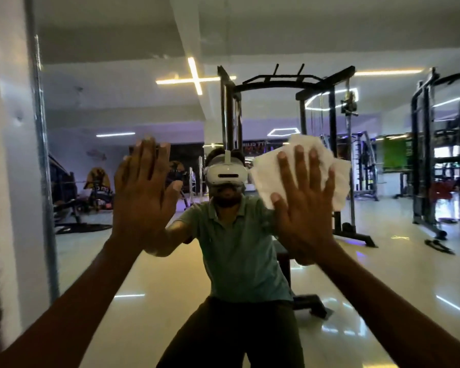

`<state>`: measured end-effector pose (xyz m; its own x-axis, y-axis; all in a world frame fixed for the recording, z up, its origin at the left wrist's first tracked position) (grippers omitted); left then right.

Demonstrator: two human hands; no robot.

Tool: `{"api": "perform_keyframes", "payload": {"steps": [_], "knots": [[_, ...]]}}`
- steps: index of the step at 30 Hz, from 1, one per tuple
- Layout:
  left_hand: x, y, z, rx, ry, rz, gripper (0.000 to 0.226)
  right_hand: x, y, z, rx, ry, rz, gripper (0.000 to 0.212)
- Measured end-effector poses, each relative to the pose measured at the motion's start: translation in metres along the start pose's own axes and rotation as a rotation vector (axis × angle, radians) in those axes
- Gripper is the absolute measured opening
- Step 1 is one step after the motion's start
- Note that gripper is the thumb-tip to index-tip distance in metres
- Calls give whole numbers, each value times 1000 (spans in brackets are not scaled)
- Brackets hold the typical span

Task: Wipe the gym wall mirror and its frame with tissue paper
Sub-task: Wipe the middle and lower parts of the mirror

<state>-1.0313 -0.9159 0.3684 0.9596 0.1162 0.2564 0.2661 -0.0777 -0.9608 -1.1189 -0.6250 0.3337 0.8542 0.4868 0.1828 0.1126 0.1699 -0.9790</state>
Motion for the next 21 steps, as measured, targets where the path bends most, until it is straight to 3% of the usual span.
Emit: {"api": "perform_keyframes", "payload": {"steps": [3,6,7,10,12,14,18,21], "knots": [[1,2,3,2,-1,55,74,16,6,64,-228,64,56,72],[2,3,3,24,12,66,74,9,13,37,-467,38,123,76],[2,4,3,28,15,65,74,0,14,4,-412,15,103,78],[2,3,3,20,9,51,74,-33,25,-94,4,17,-75,81],[2,3,1,14,2,27,74,-30,26,-96,168,-6,-90,76],[3,3,2,4,-8,12,75,-16,23,-56,171,-17,-61,72],[6,2,5,39,-3,0,77,17,25,63,-230,48,45,72],[5,-3,23,64,-35,-22,82,16,23,51,-487,45,96,76]]}}
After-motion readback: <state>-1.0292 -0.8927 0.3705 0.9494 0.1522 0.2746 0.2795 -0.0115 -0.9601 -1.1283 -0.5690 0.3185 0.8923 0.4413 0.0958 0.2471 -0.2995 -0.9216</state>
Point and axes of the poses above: each hand's wrist, its own y-axis away from the middle knuckle, its own x-axis out of the back of the hand, z = x × y, the point moved 9 cm from there along -y, towards the middle knuckle, and after that the axes turned 3 degrees about x, right-handed, at the moved point
